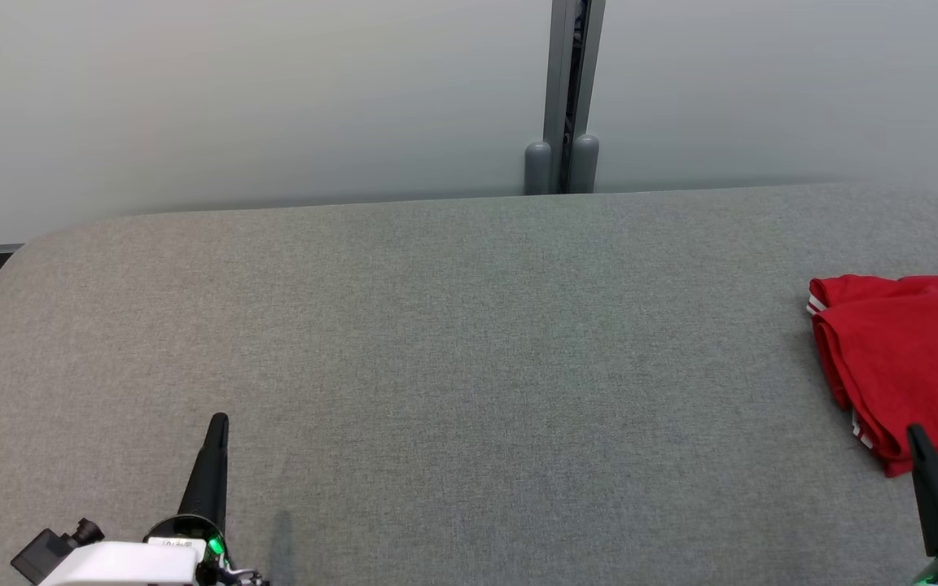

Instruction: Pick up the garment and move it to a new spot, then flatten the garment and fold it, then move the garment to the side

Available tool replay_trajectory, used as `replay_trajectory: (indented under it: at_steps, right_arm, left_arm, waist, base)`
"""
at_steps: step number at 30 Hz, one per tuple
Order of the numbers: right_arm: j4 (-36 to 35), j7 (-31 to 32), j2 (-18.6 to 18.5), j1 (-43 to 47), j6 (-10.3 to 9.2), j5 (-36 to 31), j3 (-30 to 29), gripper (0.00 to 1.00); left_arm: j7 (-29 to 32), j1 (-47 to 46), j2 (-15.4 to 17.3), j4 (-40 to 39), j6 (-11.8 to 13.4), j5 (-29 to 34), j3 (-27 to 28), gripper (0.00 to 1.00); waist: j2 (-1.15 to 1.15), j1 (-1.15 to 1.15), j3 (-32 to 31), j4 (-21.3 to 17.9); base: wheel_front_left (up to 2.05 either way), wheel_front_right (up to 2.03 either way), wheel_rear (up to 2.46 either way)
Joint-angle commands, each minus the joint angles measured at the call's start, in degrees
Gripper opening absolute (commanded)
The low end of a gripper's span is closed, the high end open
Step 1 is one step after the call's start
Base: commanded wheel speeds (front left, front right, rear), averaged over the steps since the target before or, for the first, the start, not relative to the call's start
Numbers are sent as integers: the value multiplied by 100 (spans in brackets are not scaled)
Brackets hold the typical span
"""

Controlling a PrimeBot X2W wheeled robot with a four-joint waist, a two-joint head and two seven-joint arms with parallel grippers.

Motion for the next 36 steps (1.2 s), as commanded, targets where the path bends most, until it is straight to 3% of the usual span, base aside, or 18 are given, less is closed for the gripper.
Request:
replay_trajectory:
  at_steps: [1, 11, 36]
  right_arm:
    - [26, 30, -12, 23, 2, 122, -22, 0]
    - [62, 75, 4, 26, 1, 495, -53, 0]
    - [55, 95, 18, 21, 1, 449, -68, 0]
  left_arm:
    - [20, -85, -13, -18, -43, -97, 41, 0]
    - [94, -99, -56, -28, -136, -412, 94, 0]
    - [90, -96, -60, -22, -131, -383, 102, 0]
  waist:
    - [0, 0, -1, -1]
    - [0, 0, -11, -6]
    - [0, 0, -11, -6]
  base:
    - [0, 0, 0]
    - [0, 0, 0]
    - [0, 0, 0]
